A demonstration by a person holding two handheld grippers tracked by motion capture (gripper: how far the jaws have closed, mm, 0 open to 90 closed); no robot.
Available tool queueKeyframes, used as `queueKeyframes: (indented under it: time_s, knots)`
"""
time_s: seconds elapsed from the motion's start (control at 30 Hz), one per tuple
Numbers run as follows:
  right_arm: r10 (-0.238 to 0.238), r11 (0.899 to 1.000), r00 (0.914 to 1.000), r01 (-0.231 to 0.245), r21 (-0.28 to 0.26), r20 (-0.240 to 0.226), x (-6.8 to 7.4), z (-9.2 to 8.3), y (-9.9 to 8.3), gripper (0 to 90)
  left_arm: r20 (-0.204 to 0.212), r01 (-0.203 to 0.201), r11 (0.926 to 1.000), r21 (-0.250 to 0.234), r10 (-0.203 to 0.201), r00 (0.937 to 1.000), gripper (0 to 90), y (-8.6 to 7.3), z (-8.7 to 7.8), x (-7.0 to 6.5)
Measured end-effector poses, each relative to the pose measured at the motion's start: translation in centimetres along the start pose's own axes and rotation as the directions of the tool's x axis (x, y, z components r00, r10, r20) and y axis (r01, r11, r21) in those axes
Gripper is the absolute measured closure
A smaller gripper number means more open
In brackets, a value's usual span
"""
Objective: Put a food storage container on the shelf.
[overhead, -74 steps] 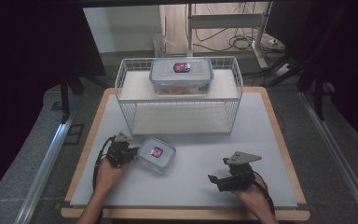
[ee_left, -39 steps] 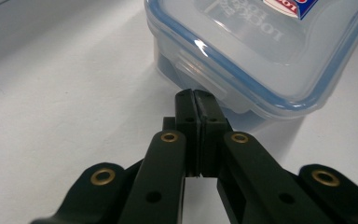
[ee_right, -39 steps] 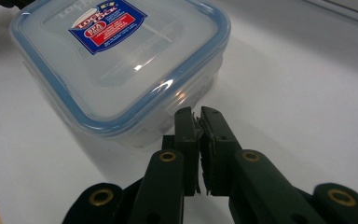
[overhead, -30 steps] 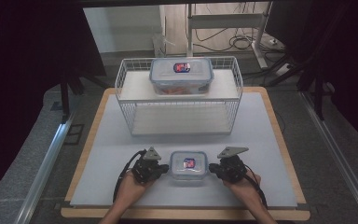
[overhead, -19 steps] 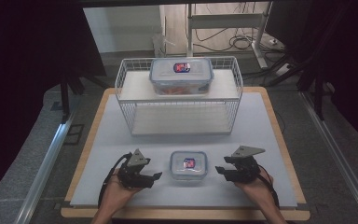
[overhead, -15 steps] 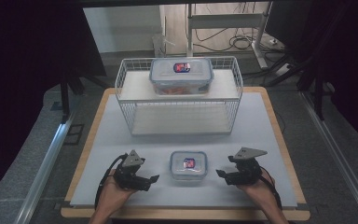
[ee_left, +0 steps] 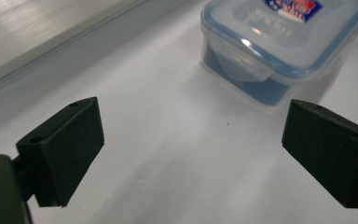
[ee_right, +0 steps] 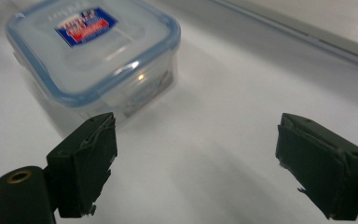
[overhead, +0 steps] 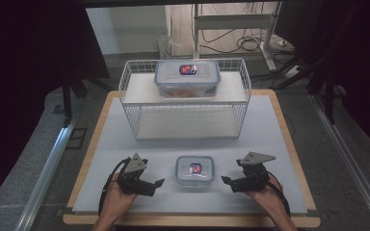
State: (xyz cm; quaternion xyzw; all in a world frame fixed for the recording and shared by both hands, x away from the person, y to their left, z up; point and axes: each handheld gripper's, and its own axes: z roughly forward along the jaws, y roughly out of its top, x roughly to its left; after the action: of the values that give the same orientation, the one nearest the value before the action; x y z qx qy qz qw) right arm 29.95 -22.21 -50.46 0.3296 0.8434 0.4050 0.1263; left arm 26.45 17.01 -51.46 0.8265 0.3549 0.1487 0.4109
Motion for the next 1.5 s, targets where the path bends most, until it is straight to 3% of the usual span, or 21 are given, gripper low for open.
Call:
queueKeyframes:
  time_s: [0.17, 0.2, 0.37, 0.4, 0.5, 0.63, 0.67, 0.77, 0.83, 0.87, 0.93, 0.97, 1.0, 1.03, 1.13, 1.27, 1.3, 1.37, 1.4, 1.43, 1.5]
  knots:
    - [-0.016, 1.000, 0.9998, 0.016, 0.024, 0.009, 0.0, -0.1, 0.2, 13.1, 0.017, 0.016, 0.9997, -0.019, -0.015, 0.9997, 4.0, 0.2, 0.2, 0.0]
    - [-0.014, 1.000, 0.9998, 0.013, 0.027, 0.014, 0.0, 0.0, 0.2, 13.1, 0.012, 0.009, 0.9996, 0.027, -0.009, 0.9999, 4.3, 0.4, 0.4, -0.1]
    - [0.016, 0.999, 0.9997, -0.016, 0.029, 0.018, -0.1, -0.1, 0.5, 12.8, 0.038, 0.006, 0.9982, 0.059, -0.008, 0.9992, 5.2, 1.2, 0.7, -0.6]
    - [0.031, 0.999, 0.9992, -0.032, 0.026, 0.024, -0.2, -0.2, 0.8, 9.2, 0.042, -0.003, 0.9976, 0.070, 0.000, 0.9991, 4.5, 1.6, 0.9, -0.8]
    - [0.046, 0.998, 0.9989, -0.046, 0.036, 0.013, -0.1, -0.1, 1.1, 5.0, 0.036, -0.021, 0.9966, 0.080, 0.018, 0.9992, 2.4, 2.0, 1.2, -1.1]
    - [0.073, 0.997, 0.9969, -0.072, 0.042, -0.030, 0.1, 0.2, 1.5, 6.9, 0.083, 0.011, 0.9971, 0.076, -0.017, 0.9964, 4.9, 2.6, 1.7, -1.0]
    - [0.084, 0.996, 0.9950, -0.082, 0.044, -0.053, 0.3, 0.3, 1.8, 12.4, 0.103, 0.024, 0.9972, 0.071, -0.031, 0.9942, 6.3, 2.9, 2.1, -0.9]
    - [0.090, 0.995, 0.9933, -0.087, 0.041, -0.073, 0.4, 0.3, 2.0, 17.7, 0.132, 0.046, 0.9969, 0.063, -0.054, 0.9898, 11.5, 3.2, 2.4, -0.7]
    - [0.110, 0.993, 0.9875, -0.106, 0.041, -0.113, 0.6, 0.7, 2.4, 24.9, 0.184, 0.078, 0.9950, 0.061, -0.088, 0.9789, 14.1, 3.5, 3.0, -0.4]
    - [0.121, 0.992, 0.9846, -0.116, 0.047, -0.126, 0.6, 0.9, 2.5, 25.5, 0.184, 0.078, 0.9950, 0.061, -0.088, 0.9789, 14.2, 3.5, 3.0, -0.4]
    - [0.131, 0.991, 0.9804, -0.124, 0.058, -0.147, 0.8, 1.4, 2.7, 25.6, 0.213, 0.094, 0.9928, 0.074, -0.108, 0.9710, 14.7, 3.5, 3.8, -0.1]
    - [0.131, 0.991, 0.9801, -0.122, 0.063, -0.150, 0.9, 1.6, 2.8, 25.6, 0.213, 0.094, 0.9928, 0.074, -0.108, 0.9710, 14.7, 3.5, 3.8, -0.1]
    - [0.132, 0.990, 0.9795, -0.123, 0.067, -0.152, 1.0, 1.8, 2.8, 25.6, 0.242, 0.111, 0.9904, 0.082, -0.128, 0.9617, 14.6, 3.4, 4.2, 0.1]
    - [0.132, 0.990, 0.9795, -0.123, 0.067, -0.152, 1.0, 1.8, 2.8, 25.6, 0.242, 0.111, 0.9904, 0.082, -0.128, 0.9617, 15.3, 3.4, 4.2, 0.1]
    - [0.150, 0.987, 0.9729, -0.137, 0.083, -0.176, 1.2, 2.8, 3.3, 24.7, 0.295, 0.145, 0.9850, 0.094, -0.166, 0.9411, 16.6, 3.4, 4.8, 0.1]
    - [0.163, 0.984, 0.9677, -0.144, 0.106, -0.193, 1.3, 3.7, 3.4, 22.3, 0.328, 0.143, 0.9834, 0.112, -0.172, 0.9288, 17.8, 3.6, 5.3, -0.1]
    - [0.198, 0.977, 0.9545, -0.174, 0.123, -0.223, 1.3, 4.2, 3.4, 21.3, 0.340, 0.138, 0.9817, 0.131, -0.175, 0.9238, 17.4, 3.8, 5.8, -0.5]
    - [0.208, 0.975, 0.9501, -0.182, 0.129, -0.232, 1.3, 4.5, 3.5, 21.1, 0.340, 0.130, 0.9811, 0.143, -0.172, 0.9244, 15.2, 3.7, 6.0, -0.7]
    - [0.240, 0.967, 0.9385, -0.207, 0.150, -0.248, 1.3, 4.8, 3.5, 20.8, 0.342, 0.123, 0.9794, 0.160, -0.172, 0.9239, 14.9, 3.7, 6.3, -1.1]
    - [0.247, 0.965, 0.9360, -0.213, 0.154, -0.251, 1.3, 4.8, 3.5, 21.3, 0.339, 0.120, 0.9789, 0.165, -0.171, 0.9251, 15.2, 3.7, 6.3, -1.3]
    - [0.260, 0.961, 0.9289, -0.224, 0.162, -0.263, 1.2, 4.8, 3.4, 24.1, 0.327, 0.098, 0.9806, 0.170, -0.150, 0.9332, 15.1, 3.9, 6.1, -1.5]
